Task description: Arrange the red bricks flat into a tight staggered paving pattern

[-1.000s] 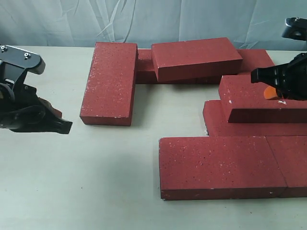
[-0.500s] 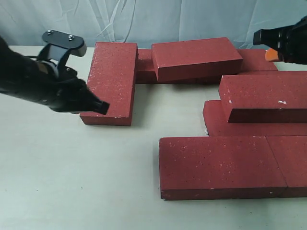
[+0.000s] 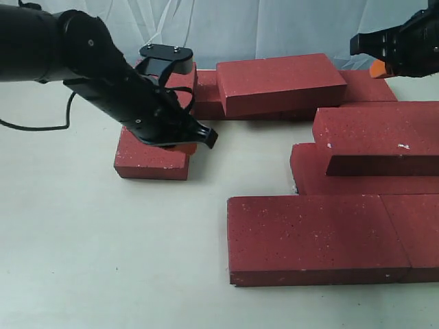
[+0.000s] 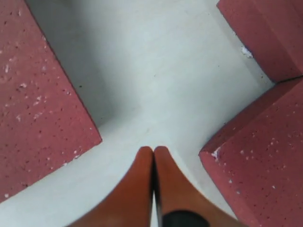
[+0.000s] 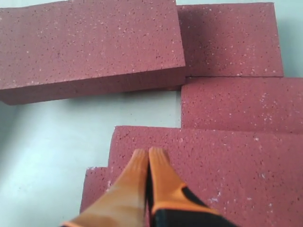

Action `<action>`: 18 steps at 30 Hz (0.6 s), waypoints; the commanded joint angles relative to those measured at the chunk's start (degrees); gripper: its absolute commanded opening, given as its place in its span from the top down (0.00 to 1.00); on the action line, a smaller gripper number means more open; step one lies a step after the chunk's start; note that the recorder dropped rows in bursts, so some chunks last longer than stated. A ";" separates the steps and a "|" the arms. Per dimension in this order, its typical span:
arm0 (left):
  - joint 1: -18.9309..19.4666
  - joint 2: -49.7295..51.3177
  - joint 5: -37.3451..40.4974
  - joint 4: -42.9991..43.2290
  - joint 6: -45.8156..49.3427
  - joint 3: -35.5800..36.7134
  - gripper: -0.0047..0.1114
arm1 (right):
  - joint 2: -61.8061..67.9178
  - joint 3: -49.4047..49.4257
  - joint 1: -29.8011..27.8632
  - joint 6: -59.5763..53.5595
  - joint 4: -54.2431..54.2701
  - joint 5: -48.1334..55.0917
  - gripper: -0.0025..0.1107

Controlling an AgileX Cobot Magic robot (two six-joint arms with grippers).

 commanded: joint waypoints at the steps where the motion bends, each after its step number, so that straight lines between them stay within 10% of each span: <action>1: -0.29 2.23 2.48 -1.22 -0.60 -3.69 0.96 | 3.08 -3.49 -1.27 0.20 0.74 0.52 0.98; 18: -0.99 10.41 12.57 9.74 -10.52 -16.41 0.96 | 6.47 -5.25 -20.51 -0.40 4.31 2.90 0.98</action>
